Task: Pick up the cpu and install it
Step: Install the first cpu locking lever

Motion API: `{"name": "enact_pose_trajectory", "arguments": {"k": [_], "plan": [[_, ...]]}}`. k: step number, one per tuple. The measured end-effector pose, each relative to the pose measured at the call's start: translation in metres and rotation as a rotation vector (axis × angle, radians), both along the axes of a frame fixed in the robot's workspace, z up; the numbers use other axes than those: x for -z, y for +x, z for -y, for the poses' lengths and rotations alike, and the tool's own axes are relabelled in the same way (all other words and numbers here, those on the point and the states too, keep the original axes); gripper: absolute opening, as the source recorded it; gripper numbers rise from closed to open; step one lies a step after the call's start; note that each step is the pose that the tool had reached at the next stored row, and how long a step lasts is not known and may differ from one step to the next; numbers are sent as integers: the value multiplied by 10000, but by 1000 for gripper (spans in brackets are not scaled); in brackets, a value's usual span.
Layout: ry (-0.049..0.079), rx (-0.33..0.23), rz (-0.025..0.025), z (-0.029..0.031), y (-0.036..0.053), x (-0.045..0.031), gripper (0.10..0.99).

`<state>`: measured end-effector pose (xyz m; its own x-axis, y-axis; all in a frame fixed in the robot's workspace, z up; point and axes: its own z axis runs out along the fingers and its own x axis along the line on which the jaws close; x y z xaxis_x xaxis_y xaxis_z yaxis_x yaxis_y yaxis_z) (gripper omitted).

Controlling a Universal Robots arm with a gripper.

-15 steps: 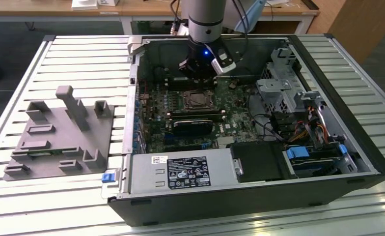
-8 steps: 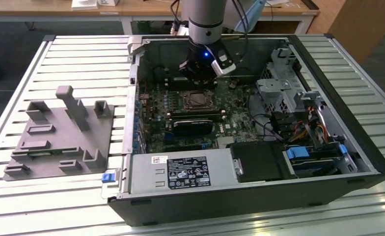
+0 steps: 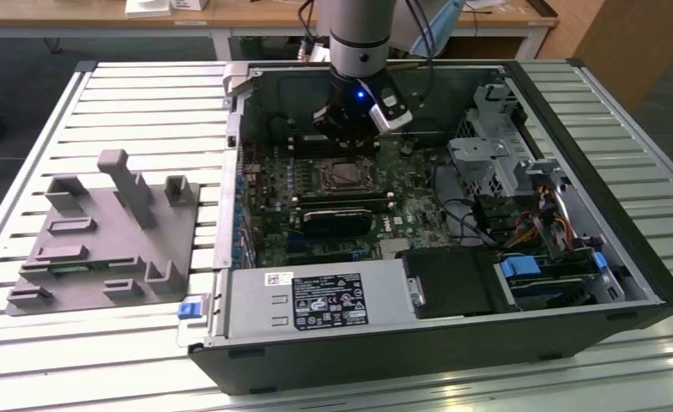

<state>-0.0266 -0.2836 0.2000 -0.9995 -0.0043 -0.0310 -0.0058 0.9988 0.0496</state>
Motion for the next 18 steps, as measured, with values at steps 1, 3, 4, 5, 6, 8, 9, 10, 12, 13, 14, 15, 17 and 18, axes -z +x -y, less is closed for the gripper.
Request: {"name": "enact_pose_trajectory", "arguments": {"k": [1,3,4,5,6,8,9,10,12,13,14,15,17,18], "plan": [[-33,0,-2,0,0,4,106],[-84,-1,-3,1,0,12,106],[-102,-1,1,0,0,18,106],[-118,-1,0,-2,0,24,106],[-132,-1,-1,-3,1,29,106],[-145,-1,-3,-4,1,35,106],[-146,-1,-3,-5,1,36,106],[-145,-1,-2,-6,1,36,106],[-141,-1,0,-7,2,37,106],[-139,0,2,-8,2,32,106],[-128,0,9,-9,3,23,106],[-127,0,9,-10,3,5,106],[-140,0,1,-7,2,-49,106],[-138,0,1,-8,2,-75,106]]}}
